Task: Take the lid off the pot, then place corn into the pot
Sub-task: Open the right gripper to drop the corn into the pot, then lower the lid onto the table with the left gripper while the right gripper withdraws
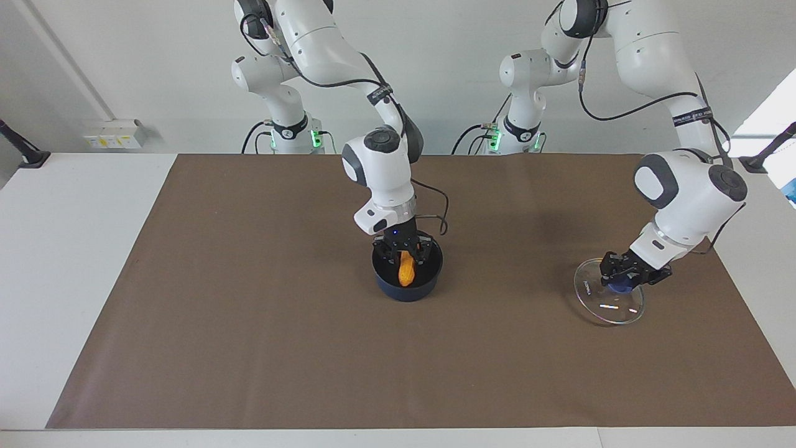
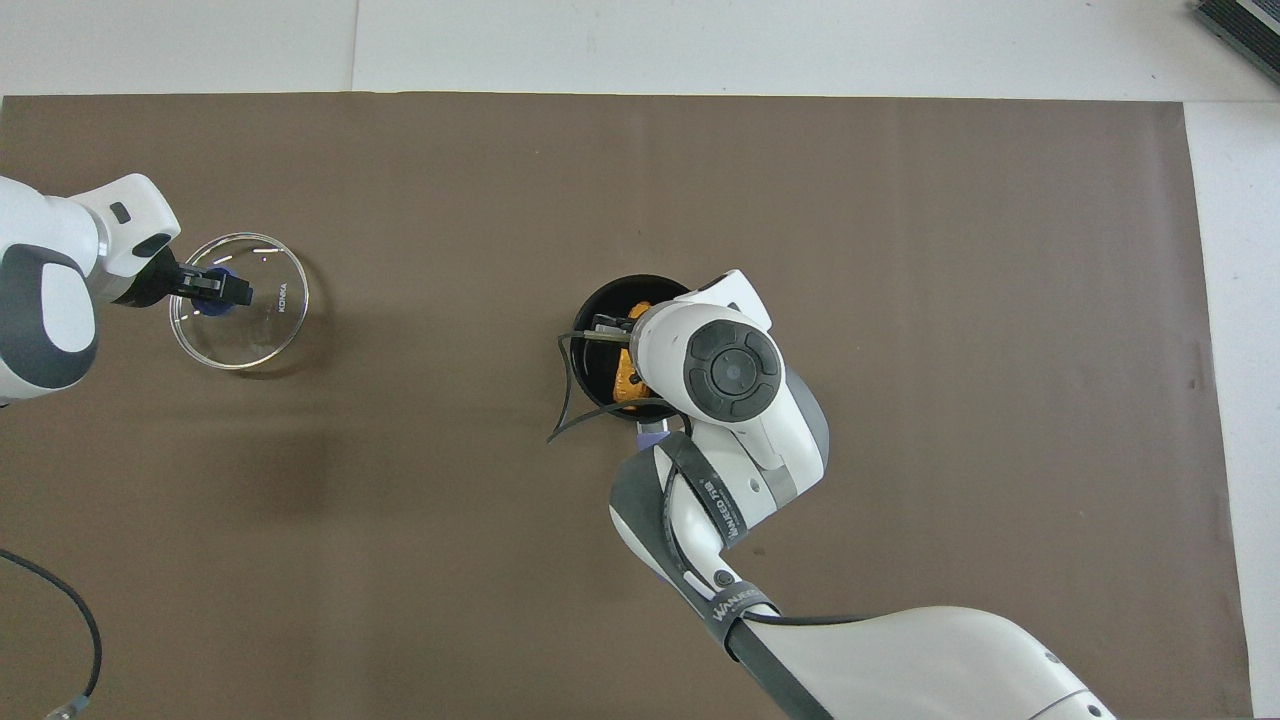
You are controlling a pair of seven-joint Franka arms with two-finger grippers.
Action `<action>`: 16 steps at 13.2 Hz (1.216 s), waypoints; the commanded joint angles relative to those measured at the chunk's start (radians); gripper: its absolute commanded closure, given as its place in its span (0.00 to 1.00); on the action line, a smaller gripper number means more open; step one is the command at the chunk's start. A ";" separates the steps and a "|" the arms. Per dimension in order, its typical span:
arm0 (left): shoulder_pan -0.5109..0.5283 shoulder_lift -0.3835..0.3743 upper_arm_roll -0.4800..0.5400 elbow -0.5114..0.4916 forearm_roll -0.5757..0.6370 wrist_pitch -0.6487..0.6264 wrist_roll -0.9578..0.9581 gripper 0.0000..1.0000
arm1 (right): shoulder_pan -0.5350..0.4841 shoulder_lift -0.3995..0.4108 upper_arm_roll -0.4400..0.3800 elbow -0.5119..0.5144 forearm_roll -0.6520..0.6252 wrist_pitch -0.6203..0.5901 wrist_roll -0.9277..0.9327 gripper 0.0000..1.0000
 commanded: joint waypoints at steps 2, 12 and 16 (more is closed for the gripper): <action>-0.026 -0.052 0.012 -0.081 -0.021 0.056 0.013 0.99 | -0.016 -0.022 0.000 0.014 0.010 0.014 -0.038 0.00; -0.042 -0.077 0.013 -0.137 -0.019 0.056 -0.001 0.66 | -0.278 -0.372 -0.008 0.012 0.008 -0.544 -0.397 0.00; -0.042 -0.077 0.013 -0.135 -0.019 0.056 -0.015 0.23 | -0.399 -0.485 -0.009 0.012 0.008 -0.766 -0.589 0.00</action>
